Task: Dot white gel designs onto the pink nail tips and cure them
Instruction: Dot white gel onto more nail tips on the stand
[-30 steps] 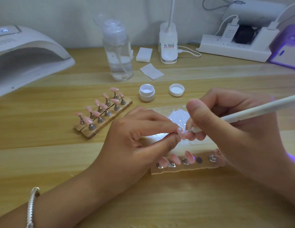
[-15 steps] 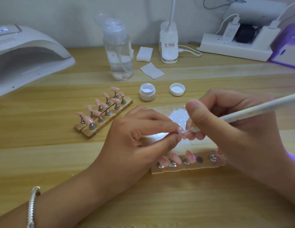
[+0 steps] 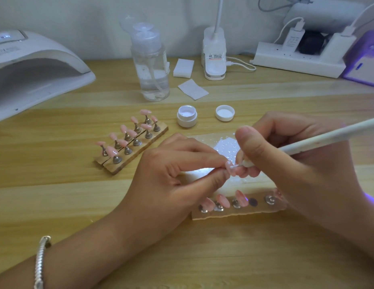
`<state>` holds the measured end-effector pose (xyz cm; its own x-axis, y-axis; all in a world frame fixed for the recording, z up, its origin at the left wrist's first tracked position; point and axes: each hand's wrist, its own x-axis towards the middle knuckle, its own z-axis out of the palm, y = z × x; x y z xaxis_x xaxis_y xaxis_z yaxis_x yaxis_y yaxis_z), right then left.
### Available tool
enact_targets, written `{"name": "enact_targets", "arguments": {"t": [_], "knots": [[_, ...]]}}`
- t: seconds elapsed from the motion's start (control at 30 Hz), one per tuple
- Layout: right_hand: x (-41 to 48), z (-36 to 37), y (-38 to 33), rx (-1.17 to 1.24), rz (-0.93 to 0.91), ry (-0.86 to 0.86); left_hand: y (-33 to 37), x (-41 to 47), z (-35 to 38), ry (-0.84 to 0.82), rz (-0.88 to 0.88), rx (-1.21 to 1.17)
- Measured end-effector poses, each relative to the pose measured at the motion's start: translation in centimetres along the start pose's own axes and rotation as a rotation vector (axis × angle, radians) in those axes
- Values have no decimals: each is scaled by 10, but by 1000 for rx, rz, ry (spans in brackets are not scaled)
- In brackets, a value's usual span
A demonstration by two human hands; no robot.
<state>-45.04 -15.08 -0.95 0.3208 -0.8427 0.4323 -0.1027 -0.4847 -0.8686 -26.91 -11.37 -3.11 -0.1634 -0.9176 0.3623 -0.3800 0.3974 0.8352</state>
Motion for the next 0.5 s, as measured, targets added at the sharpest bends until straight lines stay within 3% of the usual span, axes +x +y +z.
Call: {"name": "enact_targets", "arguments": {"t": [0.2,0.4,0.5], "knots": [[0,-1,1,13,-8,-3,2,-1,0,-10,-8,-61],[11,-6,3,229,20,116,4,1,1,28,4,-28],[21,-14,6,158,37,155,3,1,1,39,-3,-57]]}}
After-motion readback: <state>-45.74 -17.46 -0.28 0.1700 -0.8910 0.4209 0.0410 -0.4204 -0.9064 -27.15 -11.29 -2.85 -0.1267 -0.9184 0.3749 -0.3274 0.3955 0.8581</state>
